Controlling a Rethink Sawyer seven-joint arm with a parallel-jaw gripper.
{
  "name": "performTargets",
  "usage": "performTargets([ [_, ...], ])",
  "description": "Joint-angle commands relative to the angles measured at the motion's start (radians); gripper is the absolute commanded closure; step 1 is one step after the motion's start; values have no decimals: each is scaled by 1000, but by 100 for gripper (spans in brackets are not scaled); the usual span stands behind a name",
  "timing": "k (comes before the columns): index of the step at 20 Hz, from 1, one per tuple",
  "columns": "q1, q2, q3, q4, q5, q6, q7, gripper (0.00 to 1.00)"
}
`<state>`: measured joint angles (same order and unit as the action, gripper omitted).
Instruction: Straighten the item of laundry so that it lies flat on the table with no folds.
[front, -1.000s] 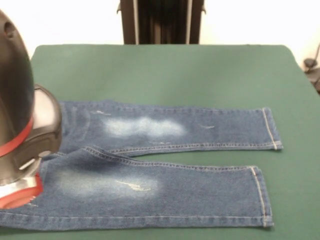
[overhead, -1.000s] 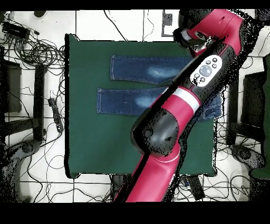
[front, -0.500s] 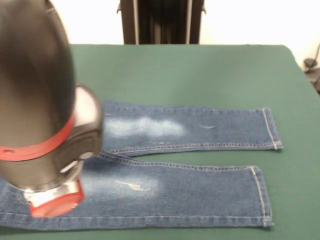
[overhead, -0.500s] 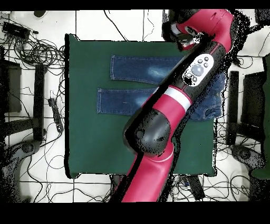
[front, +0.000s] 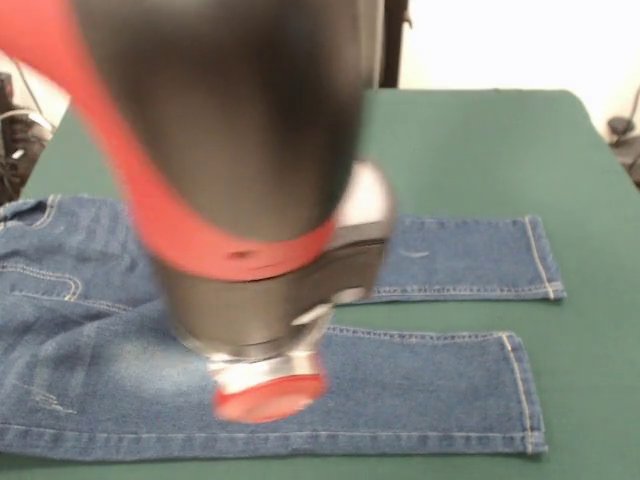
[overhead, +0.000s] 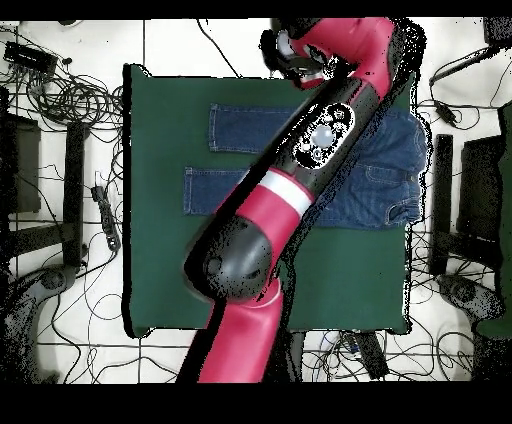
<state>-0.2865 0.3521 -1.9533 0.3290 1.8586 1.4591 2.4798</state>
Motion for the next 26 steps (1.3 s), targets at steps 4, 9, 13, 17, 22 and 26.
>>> performTargets([
  [4,141,98,212,72,-106,28,387,100],
  [9,211,131,342,160,-122,-109,359,100],
  [13,253,149,436,219,-118,-259,298,100],
  [17,279,156,536,242,-107,-363,260,100],
  [22,255,181,573,194,-160,-427,269,100],
  [26,212,216,555,118,-196,-458,318,100],
])
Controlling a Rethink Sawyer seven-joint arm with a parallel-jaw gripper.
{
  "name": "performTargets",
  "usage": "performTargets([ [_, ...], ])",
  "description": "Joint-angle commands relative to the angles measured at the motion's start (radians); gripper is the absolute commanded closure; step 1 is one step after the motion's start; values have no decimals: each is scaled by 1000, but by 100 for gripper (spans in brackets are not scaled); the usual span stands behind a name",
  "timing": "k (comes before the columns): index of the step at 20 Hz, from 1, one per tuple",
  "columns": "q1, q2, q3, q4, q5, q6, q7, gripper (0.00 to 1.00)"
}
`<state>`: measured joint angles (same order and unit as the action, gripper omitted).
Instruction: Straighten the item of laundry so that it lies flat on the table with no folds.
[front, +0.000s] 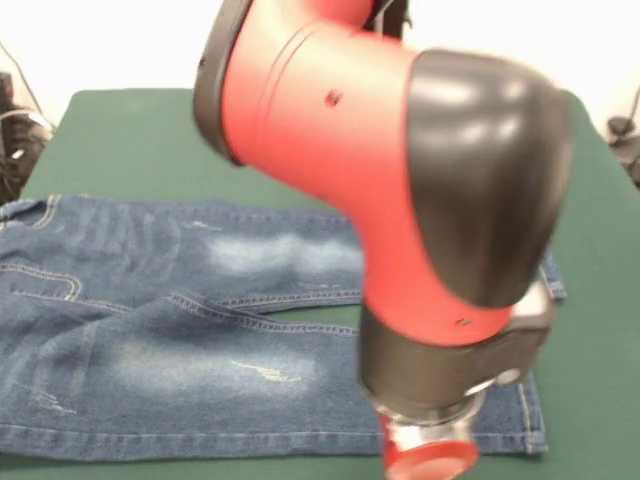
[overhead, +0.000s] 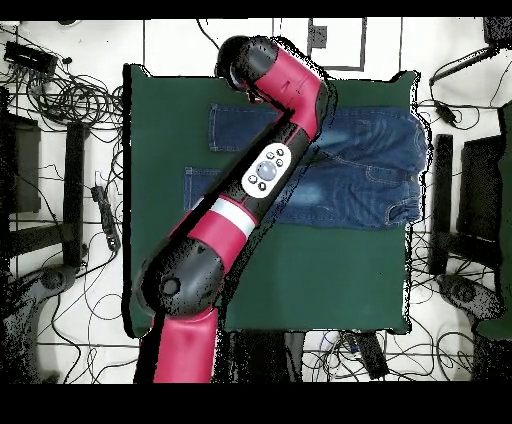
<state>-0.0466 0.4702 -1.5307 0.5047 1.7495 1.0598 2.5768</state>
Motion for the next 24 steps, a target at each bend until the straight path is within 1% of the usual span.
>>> performTargets([
  [1,-35,107,125,-72,-90,-65,234,100],
  [3,-31,107,137,-70,-97,-72,240,100],
  [6,-11,82,152,-41,-120,-39,256,100],
  [10,24,2,187,11,-158,39,264,100],
  [11,35,-27,191,22,-170,75,278,100],
  [13,45,-63,185,19,-191,125,321,100],
  [17,35,-92,149,-30,-226,184,402,100],
  [20,42,-92,166,-27,-238,174,414,100],
  [24,77,-88,208,14,-255,147,424,100],
])
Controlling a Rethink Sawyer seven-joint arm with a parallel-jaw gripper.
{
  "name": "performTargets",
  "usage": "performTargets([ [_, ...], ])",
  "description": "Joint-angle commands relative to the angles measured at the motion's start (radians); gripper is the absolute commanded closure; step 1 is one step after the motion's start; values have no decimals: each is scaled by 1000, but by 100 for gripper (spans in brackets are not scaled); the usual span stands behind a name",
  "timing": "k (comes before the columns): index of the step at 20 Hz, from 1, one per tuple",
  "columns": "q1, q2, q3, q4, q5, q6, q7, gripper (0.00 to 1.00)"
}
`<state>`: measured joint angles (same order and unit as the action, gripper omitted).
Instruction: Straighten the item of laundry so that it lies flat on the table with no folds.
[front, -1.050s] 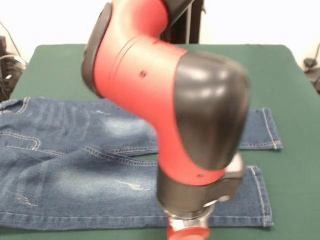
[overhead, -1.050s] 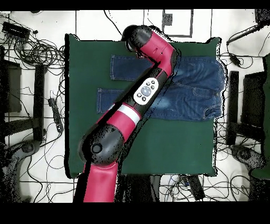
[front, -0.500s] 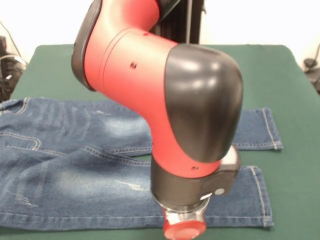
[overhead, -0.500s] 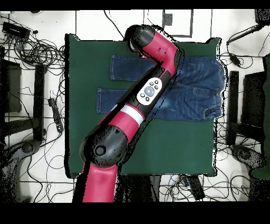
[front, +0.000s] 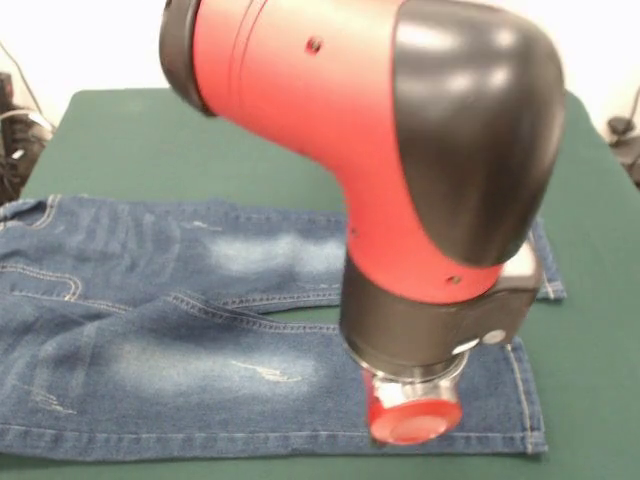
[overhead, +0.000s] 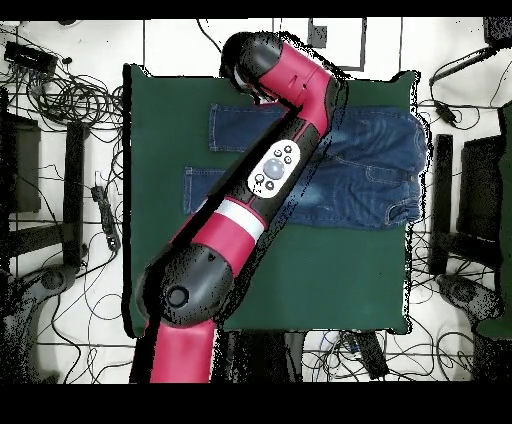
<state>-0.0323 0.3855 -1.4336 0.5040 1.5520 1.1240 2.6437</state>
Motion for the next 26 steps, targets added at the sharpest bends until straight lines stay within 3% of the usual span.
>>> performTargets([
  [1,73,-2,124,27,-61,81,364,100],
  [11,150,6,246,135,-131,16,307,100],
  [19,202,-70,344,275,-221,17,241,100],
  [23,189,-70,379,279,-259,-17,228,100],
  [26,160,-33,353,227,-293,-47,258,100],
])
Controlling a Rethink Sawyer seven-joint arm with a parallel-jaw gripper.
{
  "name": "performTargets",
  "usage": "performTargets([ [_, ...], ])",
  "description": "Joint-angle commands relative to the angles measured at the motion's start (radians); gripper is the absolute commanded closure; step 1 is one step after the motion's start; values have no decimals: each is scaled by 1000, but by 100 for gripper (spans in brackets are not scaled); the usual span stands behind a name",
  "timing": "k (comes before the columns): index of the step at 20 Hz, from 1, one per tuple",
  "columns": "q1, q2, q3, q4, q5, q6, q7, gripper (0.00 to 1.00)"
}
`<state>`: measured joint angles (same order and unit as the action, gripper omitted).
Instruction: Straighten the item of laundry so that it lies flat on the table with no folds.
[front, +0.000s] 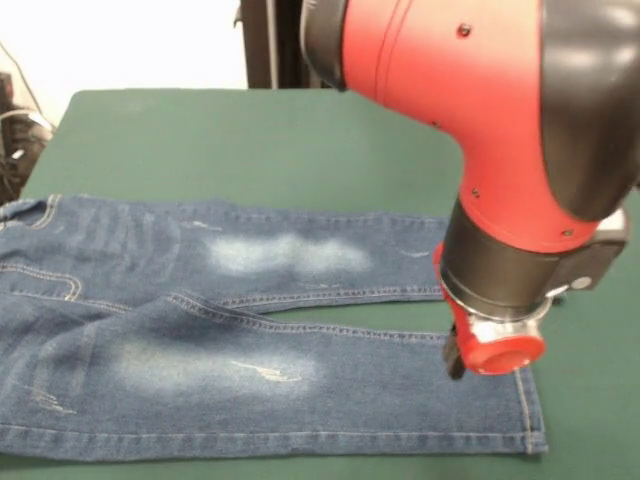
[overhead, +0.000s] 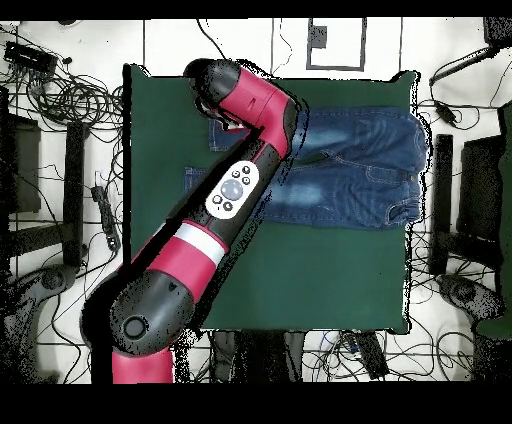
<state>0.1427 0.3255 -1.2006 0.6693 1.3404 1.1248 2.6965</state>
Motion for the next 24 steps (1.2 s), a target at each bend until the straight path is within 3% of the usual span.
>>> performTargets([
  [1,-28,47,104,33,-92,-58,215,100],
  [7,-45,118,73,-64,-92,-105,335,100],
  [14,-65,174,67,-145,-63,-155,387,100],
  [24,-138,252,-133,-343,9,-88,659,100],
])
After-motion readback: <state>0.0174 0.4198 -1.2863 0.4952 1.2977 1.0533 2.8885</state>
